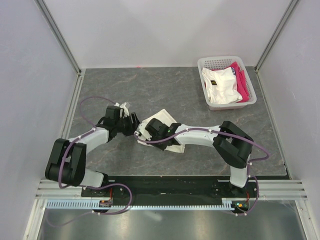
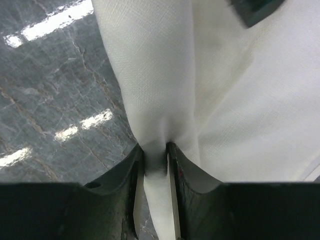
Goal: Fold the napkin, place the utensils inside, and roll it up
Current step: Roll the napkin with the utensil
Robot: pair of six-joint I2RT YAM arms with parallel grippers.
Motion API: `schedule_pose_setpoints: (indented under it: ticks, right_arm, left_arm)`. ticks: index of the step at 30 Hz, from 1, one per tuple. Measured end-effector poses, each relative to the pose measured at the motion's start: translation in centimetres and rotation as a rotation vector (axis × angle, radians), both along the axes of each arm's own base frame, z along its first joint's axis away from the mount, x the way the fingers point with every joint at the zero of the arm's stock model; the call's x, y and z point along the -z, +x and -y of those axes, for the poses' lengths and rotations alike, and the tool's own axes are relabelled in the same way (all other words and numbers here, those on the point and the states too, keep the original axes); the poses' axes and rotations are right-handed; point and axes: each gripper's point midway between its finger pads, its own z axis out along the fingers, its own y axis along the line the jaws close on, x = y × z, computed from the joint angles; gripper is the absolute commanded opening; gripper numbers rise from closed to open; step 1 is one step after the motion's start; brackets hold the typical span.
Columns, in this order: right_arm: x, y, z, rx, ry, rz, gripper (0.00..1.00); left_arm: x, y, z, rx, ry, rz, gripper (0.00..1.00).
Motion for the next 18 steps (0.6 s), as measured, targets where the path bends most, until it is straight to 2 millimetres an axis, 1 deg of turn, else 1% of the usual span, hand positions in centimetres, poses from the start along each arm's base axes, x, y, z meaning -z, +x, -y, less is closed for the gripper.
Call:
schedule_pose_setpoints:
  ticks: [4, 7, 10, 15, 18]
  right_arm:
    - [-0.2, -0.5, 0.3, -0.003, 0.01, -0.083, 0.28]
    - [-0.4, -1.2, 0.7, -0.004, 0.01, -0.179, 0.24]
    - [-0.8, -1.9, 0.7, -0.01, 0.022, -0.28, 0.21]
    - [-1.4, -2.4, 0.5, -0.014, 0.047, -0.419, 0.22]
    - [-1.3, -2.5, 0.2, -0.017, 0.066, -0.494, 0.22]
  left_arm:
    - [-2.5, 1.2, -0.9, -0.061, 0.029, 0.106, 0.69]
    - [-3.7, 1.2, -1.5, -0.092, 0.038, 0.165, 0.69]
    - [-3.6, 0.2, -1.8, -0.095, 0.029, 0.195, 0.68]
    - [-2.1, -2.2, -1.2, -0.055, -0.028, 0.184, 0.68]
    - [-1.5, -3.3, -0.8, -0.033, -0.058, 0.172, 0.66]
